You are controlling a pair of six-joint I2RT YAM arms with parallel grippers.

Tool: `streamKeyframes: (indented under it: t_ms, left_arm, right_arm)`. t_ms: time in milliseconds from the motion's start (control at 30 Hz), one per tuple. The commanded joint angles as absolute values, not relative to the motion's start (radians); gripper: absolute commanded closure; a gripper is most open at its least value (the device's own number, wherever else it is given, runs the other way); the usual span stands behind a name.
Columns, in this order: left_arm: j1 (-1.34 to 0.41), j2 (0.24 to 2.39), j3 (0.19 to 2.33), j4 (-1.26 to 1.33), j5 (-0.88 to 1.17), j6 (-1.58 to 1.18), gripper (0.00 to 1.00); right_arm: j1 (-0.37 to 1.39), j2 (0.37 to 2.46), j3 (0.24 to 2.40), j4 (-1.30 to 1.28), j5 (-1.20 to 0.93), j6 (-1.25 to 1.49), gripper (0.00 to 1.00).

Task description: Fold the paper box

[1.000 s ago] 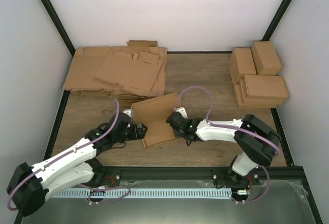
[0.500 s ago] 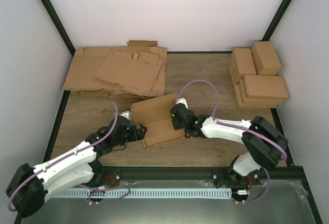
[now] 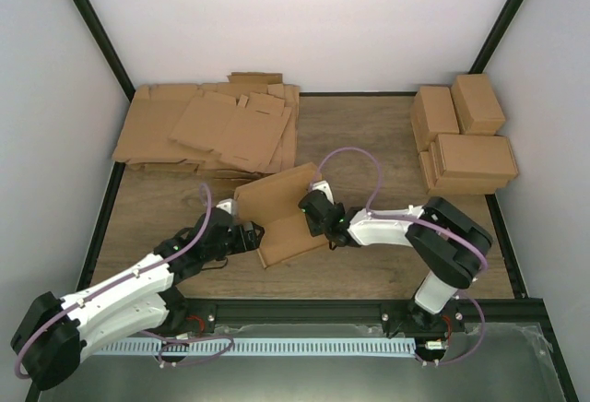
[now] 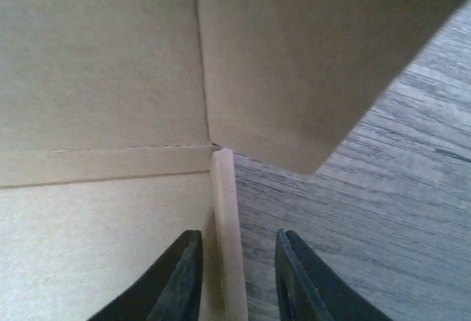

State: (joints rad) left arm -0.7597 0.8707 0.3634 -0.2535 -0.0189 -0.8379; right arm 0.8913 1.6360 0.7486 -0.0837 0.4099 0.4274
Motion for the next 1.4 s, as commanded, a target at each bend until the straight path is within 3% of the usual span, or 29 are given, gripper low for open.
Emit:
streamKeyframes:
  t_ms: [0, 100, 200, 233, 300, 367, 567, 967, 1367]
  left_arm:
    - [-0.762, 0.872, 0.353, -0.218, -0.030, -0.841, 0.15]
    - [-0.763, 0.870, 0.351, -0.221, -0.029, -0.841, 0.15]
    - [-0.762, 0.871, 0.351, -0.222, -0.028, -0.839, 0.15]
    - [-0.764, 0.872, 0.352, -0.222, -0.028, -0.838, 0.15]
    - [-0.763, 0.873, 0.353, -0.222, -0.028, -0.836, 0.15]
    - [-0.763, 0.877, 0.354, -0.222, -0.027, -0.836, 0.15]
    - [-0.764, 0.889, 0.354, -0.221, -0.028, -0.835, 0.14]
    - [-0.764, 0.831, 0.377, -0.282, -0.075, -0.814, 0.12]
    - [-0.763, 0.791, 0.393, -0.295, -0.068, -0.822, 0.11]
  right_arm:
    - [0.887, 1.677, 0.792, -0.055, 0.481, 0.441, 0.74]
    - [0.887, 1.671, 0.782, -0.051, 0.479, 0.444, 0.90]
    - [0.887, 1.640, 0.768, -0.054, 0.464, 0.444, 0.93]
    - [0.887, 1.622, 0.765, -0.057, 0.454, 0.442, 0.90]
    - [0.887, 1.598, 0.768, -0.084, 0.424, 0.440, 0.66]
    - [0.887, 1.571, 0.780, -0.141, 0.385, 0.441, 0.54]
    - [0.887, 1.449, 0.741, -0.265, 0.287, 0.473, 0.48]
    - [0.887, 1.448, 0.683, -0.323, 0.176, 0.505, 0.57]
    - [0.887, 1.434, 0.685, -0.338, 0.263, 0.537, 0.83]
